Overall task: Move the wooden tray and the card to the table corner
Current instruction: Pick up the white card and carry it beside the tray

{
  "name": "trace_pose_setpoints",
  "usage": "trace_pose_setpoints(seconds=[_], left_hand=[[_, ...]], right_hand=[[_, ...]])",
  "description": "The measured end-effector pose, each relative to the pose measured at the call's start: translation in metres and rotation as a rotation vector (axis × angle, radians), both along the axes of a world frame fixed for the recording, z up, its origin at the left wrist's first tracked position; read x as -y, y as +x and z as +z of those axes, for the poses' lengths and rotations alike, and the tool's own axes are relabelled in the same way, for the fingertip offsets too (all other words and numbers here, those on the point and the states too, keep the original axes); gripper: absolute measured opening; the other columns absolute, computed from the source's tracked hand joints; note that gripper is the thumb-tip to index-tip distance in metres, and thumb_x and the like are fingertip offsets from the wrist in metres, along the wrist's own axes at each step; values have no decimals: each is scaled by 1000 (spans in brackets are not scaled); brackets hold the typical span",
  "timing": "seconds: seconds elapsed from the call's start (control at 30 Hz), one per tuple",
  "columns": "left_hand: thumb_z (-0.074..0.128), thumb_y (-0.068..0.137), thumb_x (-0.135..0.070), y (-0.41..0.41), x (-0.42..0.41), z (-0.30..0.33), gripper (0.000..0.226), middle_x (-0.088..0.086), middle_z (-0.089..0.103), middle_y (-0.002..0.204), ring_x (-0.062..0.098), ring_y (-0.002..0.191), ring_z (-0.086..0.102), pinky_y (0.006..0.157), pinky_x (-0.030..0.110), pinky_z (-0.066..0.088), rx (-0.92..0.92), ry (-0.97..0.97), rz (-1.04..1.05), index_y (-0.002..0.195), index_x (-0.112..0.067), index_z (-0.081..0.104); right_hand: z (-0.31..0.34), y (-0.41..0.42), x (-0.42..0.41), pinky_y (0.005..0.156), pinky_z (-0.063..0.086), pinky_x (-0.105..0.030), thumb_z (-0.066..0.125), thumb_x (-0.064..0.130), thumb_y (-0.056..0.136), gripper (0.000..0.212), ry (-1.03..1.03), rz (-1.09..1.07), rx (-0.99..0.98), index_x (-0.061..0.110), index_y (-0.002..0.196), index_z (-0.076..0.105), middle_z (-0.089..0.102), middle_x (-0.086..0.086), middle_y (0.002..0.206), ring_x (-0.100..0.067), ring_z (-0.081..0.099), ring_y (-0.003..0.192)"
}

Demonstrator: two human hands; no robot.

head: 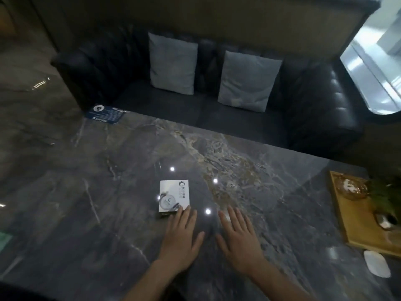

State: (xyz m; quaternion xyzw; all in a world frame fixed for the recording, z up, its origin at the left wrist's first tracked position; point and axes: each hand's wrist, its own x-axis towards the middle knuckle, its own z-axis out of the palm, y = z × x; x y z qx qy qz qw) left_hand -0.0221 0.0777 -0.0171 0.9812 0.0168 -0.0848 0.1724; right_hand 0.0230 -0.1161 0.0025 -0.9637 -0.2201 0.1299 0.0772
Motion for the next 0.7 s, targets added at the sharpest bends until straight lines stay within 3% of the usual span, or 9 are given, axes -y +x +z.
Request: trace_pose_setpoints(seconds=[0.13,0.23,0.3,0.47,0.57,0.7], left_hand=[[42,87,-51,-1,-28,-9,69,9,44,153,27,145,33,120,41,23,60,-72,75,143,-9,48],[42,91,-47,4,-45,-11,71,-1,20,163,20,152,11,121,36,14,54,-204,162,153,-16,27],[49,90,-40,7,-55,-12,71,-2,17,163,19,151,12,122,35,16,46,-302,256,153,-17,25],[64,83,-26,13,-73,-16,74,4,33,156,21,142,34,115,31,29,24,-506,490,149,-14,34],[66,75,-27,18,-78,-21,68,4,51,139,20,127,51,105,41,45,13,-644,611,139,-16,46],[66,68,-38,23,-81,-33,51,-7,66,123,12,112,64,98,45,52,-68,-864,757,118,-38,58]], right_hand=[[-10,2,-24,123,2,-41,24,49,92,71,34,62,-99,20,153,4,-1,-4,162,-27,-2,150],[-12,10,-46,123,8,-37,31,42,93,71,91,25,-221,18,153,3,4,-8,164,-24,3,150],[-12,16,-62,121,15,-34,43,36,93,73,161,-26,-295,17,153,6,9,-8,163,-23,13,149],[-15,30,-95,112,28,-27,52,28,91,70,330,-156,-412,22,152,20,25,3,159,-16,30,144],[-12,36,-109,102,37,-20,54,15,88,54,529,-236,-483,41,133,40,49,21,137,-2,47,126],[-25,34,-117,98,49,-25,54,12,83,63,649,-321,-576,42,137,42,61,27,124,7,58,112]])
